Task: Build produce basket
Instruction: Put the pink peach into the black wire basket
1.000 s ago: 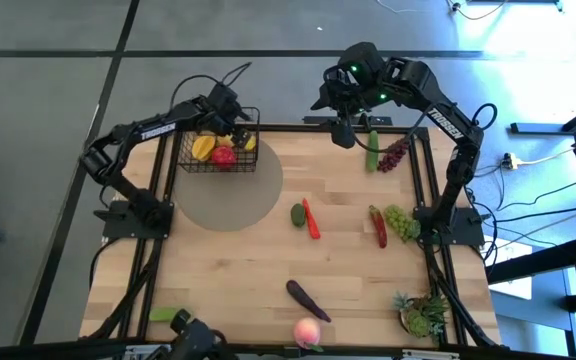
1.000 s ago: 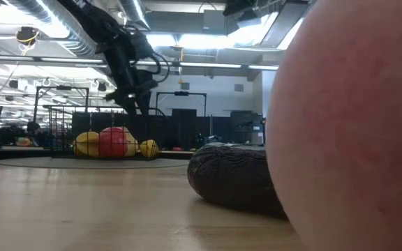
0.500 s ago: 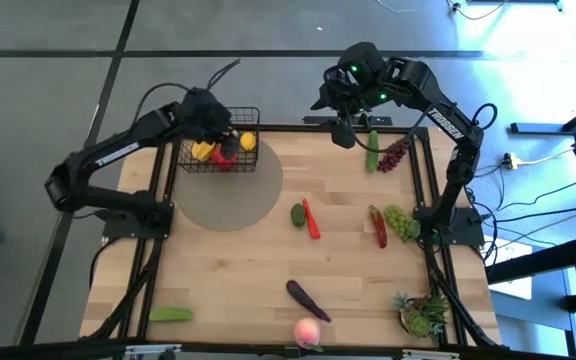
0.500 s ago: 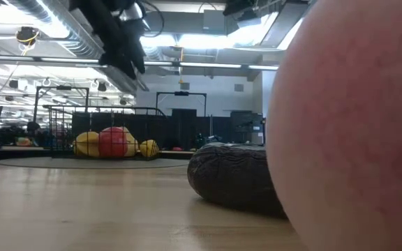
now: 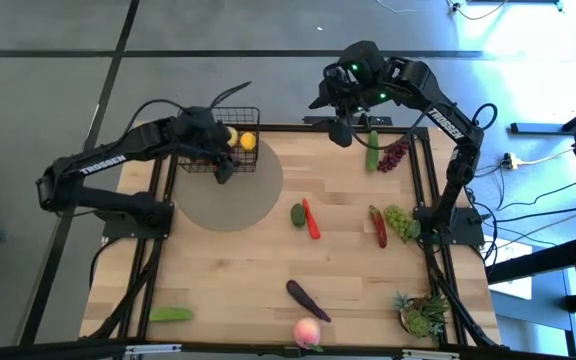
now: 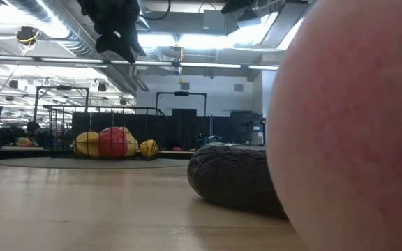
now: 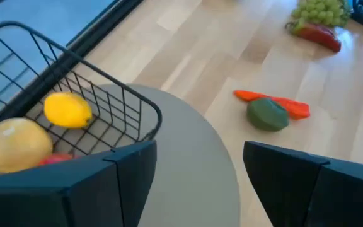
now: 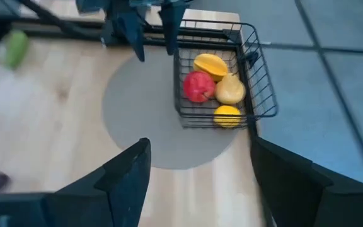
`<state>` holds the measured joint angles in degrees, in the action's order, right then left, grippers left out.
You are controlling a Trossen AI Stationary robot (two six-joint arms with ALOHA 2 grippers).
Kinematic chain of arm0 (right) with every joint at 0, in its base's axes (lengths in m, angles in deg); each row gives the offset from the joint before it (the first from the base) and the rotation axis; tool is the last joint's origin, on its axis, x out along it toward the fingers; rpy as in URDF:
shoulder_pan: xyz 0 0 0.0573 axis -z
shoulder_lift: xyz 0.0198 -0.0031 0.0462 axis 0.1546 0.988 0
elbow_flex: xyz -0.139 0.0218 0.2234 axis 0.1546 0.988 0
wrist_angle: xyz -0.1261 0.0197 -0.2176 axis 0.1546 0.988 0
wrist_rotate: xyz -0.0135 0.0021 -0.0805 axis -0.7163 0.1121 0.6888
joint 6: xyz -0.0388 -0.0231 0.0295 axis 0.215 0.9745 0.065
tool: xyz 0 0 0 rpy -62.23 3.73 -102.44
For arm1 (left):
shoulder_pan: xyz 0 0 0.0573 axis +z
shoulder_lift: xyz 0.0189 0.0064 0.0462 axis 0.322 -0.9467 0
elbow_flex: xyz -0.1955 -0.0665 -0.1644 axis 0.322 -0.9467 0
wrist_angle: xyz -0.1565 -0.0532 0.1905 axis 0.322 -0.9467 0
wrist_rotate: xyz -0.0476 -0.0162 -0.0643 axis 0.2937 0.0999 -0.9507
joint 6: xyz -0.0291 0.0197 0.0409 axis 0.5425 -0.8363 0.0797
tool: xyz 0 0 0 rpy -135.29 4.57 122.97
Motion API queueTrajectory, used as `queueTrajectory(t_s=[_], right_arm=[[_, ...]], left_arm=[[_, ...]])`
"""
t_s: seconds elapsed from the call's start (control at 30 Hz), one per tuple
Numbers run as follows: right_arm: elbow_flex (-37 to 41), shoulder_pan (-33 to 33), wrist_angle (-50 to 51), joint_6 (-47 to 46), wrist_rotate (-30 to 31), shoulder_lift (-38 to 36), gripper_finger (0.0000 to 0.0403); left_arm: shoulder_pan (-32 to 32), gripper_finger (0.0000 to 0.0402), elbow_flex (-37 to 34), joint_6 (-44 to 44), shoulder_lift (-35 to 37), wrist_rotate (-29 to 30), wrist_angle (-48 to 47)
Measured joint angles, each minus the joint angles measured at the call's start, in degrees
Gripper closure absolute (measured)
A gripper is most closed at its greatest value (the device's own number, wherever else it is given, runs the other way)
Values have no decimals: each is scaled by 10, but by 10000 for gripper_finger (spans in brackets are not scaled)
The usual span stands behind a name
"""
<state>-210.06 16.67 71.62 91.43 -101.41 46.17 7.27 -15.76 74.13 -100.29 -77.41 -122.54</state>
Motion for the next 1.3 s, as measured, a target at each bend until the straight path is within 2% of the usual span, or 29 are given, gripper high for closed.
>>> queueTrajectory(t_s=[0.27, 0.47, 0.63, 0.83, 1.0, 1.2, 1.3], right_arm=[[0, 0, 11, -173, -15, 0, 141], [0, 0, 11, -243, -11, 0, 141], [0, -8, 18, -251, -11, 0, 141], [0, -35, 51, -371, -8, 3, 141], [0, -81, 100, -499, 64, 27, 141], [0, -121, 129, -660, 119, 62, 141], [0, -141, 132, -665, 111, 81, 141]], left_arm=[[-35, 177, 0, 54, 0, 44, -8], [-45, 177, 0, 86, 14, 48, -21], [-49, 177, 0, 90, 22, 48, -44], [-49, 177, 0, 63, 45, 51, -65], [-49, 177, 0, 42, 83, 76, -102], [-49, 177, -1, 39, 123, 73, -154], [-49, 177, 0, 20, 138, 75, -181]])
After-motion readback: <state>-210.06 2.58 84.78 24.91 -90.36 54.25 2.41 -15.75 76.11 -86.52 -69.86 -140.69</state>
